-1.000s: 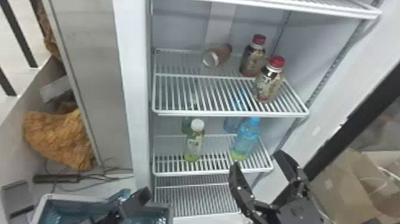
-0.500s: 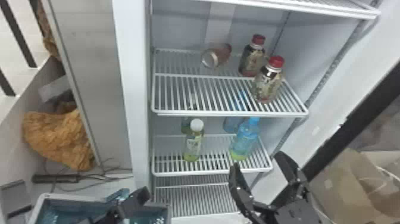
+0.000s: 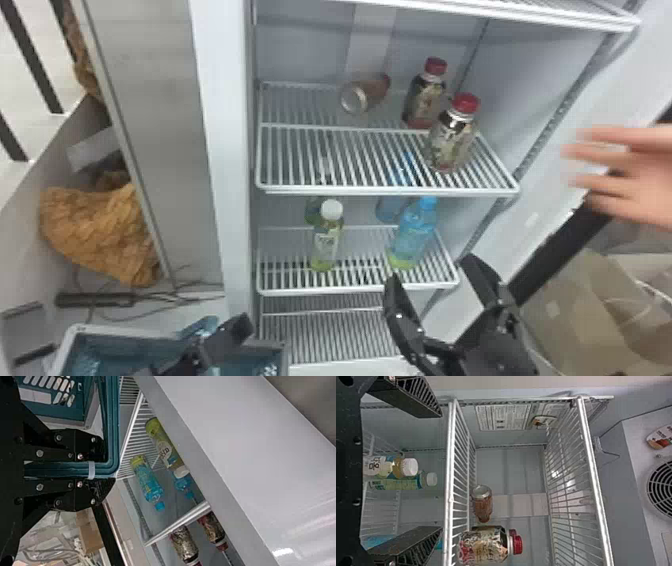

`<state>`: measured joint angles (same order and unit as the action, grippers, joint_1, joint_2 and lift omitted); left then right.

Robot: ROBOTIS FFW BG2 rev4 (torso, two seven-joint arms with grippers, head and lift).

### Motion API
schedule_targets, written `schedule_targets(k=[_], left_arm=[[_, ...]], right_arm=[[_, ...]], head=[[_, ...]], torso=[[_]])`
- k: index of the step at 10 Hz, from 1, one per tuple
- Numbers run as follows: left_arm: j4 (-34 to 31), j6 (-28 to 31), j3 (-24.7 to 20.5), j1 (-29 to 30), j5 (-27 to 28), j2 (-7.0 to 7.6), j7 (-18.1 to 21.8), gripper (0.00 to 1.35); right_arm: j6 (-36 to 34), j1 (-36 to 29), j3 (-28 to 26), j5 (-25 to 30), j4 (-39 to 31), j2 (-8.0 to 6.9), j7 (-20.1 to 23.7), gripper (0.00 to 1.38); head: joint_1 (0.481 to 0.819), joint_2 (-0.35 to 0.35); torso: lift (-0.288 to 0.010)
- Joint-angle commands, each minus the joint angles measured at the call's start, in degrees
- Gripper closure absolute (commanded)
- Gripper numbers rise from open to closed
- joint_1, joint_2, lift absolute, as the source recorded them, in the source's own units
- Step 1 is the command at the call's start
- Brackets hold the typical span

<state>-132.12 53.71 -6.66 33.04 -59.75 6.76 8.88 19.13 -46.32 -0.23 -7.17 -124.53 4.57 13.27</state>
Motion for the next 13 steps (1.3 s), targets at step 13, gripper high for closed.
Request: schedule_targets(k=[13], left_arm=[[0.0,0.0,0.1,-0.3,0.1,0.0,0.0,1.21]], right_arm=[[-0.4,0.6,0.5,-1.9,2.1,0.0,0.0,0.0]], head=[[0.695,-0.208]], torso=[[-0.069]])
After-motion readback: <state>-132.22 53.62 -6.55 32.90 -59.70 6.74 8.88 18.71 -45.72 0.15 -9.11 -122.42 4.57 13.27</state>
